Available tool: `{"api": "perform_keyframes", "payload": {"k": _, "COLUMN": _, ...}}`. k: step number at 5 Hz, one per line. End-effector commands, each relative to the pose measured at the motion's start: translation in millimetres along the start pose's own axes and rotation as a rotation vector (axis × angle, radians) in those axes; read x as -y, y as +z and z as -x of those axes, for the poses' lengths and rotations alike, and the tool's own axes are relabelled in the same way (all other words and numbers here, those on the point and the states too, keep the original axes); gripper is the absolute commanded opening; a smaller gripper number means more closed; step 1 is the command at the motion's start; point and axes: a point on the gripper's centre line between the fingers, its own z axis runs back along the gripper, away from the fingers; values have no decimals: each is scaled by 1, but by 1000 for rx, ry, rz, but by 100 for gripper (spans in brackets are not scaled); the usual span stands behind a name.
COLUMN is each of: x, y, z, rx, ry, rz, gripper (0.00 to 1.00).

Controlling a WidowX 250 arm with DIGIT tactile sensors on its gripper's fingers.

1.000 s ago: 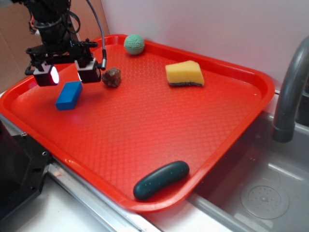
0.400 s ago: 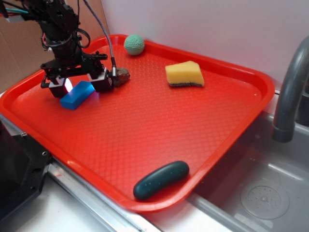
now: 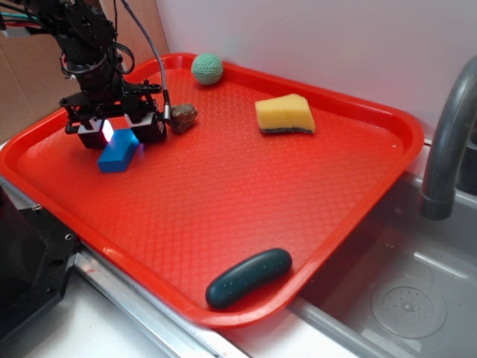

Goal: Grab the blue block.

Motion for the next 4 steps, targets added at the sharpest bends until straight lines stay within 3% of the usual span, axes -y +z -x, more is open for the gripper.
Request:
{"api": "perform_keyframes", "payload": {"k": 1, "x": 9, "y": 20, "z": 9, "rx": 18, "ry": 23, "rz": -7, "gripper": 0}}
{"api": "perform_keyframes", "payload": {"k": 2, "x": 39, "y": 69, "z": 12, "rx": 41, "ry": 13, "rz": 8, "gripper": 0}}
{"api": "perform_keyframes", "payload": {"k": 3, "x": 65, "y": 120, "z": 22, "rx": 5, "ry": 14, "rz": 74, "gripper": 0}}
{"api": "perform_keyframes", "payload": {"k": 4, "x": 94, "y": 154, "z": 49, "rx": -56, "ry": -104, "rz": 158, "gripper": 0}}
